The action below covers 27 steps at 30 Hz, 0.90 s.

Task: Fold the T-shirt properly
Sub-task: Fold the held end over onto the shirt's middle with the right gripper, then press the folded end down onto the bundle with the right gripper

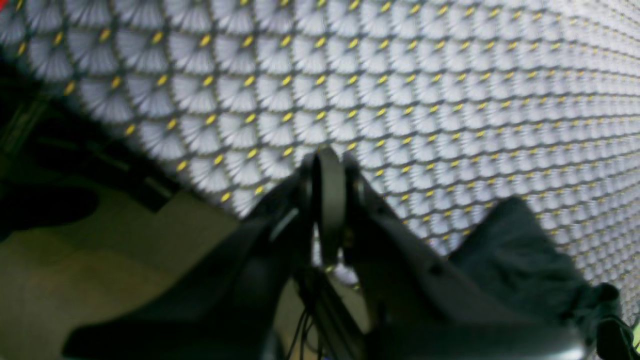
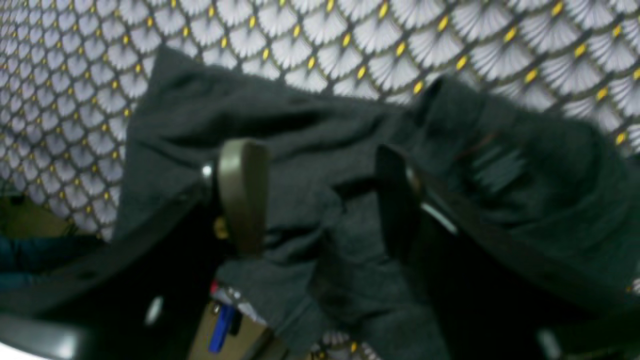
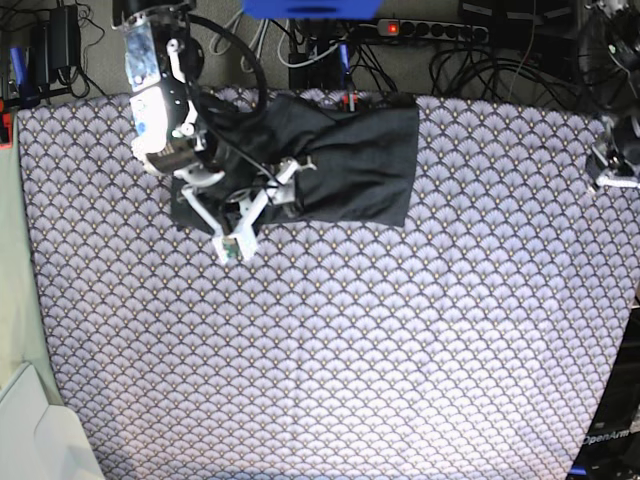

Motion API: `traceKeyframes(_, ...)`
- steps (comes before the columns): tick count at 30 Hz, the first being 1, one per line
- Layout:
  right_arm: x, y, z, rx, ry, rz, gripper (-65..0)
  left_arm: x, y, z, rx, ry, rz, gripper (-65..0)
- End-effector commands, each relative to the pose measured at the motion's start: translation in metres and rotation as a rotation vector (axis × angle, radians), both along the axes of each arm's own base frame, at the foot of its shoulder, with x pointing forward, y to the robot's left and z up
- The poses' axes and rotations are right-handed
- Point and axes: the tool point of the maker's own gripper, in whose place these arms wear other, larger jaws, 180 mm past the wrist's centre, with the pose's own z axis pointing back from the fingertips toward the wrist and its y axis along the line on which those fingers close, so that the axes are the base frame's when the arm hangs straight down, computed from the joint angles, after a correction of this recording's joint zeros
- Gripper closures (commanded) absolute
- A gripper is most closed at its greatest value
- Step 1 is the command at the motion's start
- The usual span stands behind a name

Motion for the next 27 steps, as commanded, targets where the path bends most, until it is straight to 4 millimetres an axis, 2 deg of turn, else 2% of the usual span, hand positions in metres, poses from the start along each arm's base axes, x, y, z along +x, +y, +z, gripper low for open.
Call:
traceKeyframes(1, 0.005, 0.003, 0.01, 0.01, -0.04, 0.004, -37.7, 0.004, 0.004, 0.009, 0.004, -0.026, 0.009, 0.0)
traceKeyframes(4, 0.003, 0.003, 0.006, -0.041, -0.045, 0.031, -37.7, 0.006, 0.009, 0.014, 0.026, -0.027, -0.002, 0.0)
traceKeyframes(8, 0.002, -0.006, -0.002, -0.213, -0.079, 0.02, -37.7, 0.016, 0.012, 0.023, 0.037, -0.058, 0.002, 0.0)
traceKeyframes(12, 0.006, -0.012, 0.0, -0.329, -0.114, -0.024, -37.7, 0.02, 0.016, 0.03, 0.056, -0.067, -0.011, 0.0)
traceKeyframes(20, 0.0, -0.014, -0.005, -0.337, -0.095, -0.028, -37.7, 0.021, 0.016, 0.031, 0.059, -0.068, -0.012, 0.0)
traceKeyframes(27, -0.011, -0.014, -0.034, -0.36, -0.017, -0.007, -37.7, 0.021, 0.017, 0.031, 0.06, -0.069, -0.009, 0.0)
